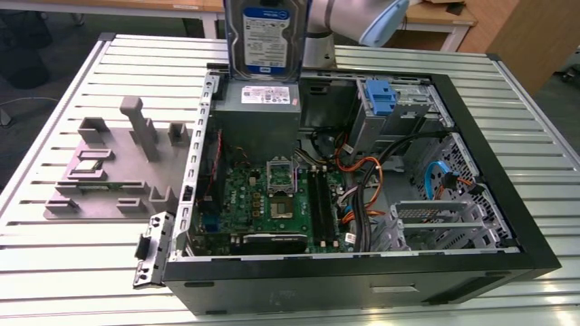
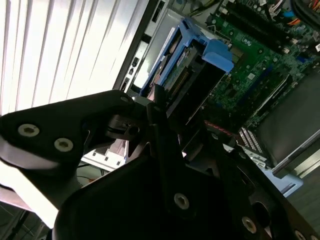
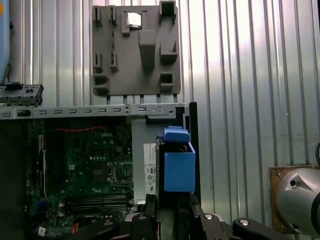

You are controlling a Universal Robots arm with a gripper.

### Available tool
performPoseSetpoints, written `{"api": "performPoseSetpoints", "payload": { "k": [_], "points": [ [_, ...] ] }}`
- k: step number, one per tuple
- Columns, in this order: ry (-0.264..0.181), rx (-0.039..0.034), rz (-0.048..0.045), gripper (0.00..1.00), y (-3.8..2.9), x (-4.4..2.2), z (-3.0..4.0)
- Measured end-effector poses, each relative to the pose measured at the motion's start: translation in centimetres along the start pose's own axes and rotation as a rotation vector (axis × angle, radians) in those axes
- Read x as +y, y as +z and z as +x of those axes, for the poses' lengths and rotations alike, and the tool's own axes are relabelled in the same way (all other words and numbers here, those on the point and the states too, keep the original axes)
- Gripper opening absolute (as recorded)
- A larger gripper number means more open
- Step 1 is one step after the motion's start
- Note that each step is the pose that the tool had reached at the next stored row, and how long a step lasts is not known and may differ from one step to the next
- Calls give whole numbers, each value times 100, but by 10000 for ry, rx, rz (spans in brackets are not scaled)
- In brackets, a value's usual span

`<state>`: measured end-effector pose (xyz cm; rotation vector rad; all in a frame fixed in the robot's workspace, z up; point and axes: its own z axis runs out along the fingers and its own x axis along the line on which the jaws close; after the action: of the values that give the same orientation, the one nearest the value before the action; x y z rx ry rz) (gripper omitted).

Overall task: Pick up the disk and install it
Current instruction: 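Pick up the disk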

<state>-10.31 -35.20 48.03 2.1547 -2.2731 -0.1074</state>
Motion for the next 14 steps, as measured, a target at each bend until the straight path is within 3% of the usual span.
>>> {"api": "performPoseSetpoints", "payload": {
  "k": [11,14],
  "points": [
    [0,2,-22,35,-27,-498,-27],
    [0,2,-27,35,-32,-601,-33]
  ]
}}
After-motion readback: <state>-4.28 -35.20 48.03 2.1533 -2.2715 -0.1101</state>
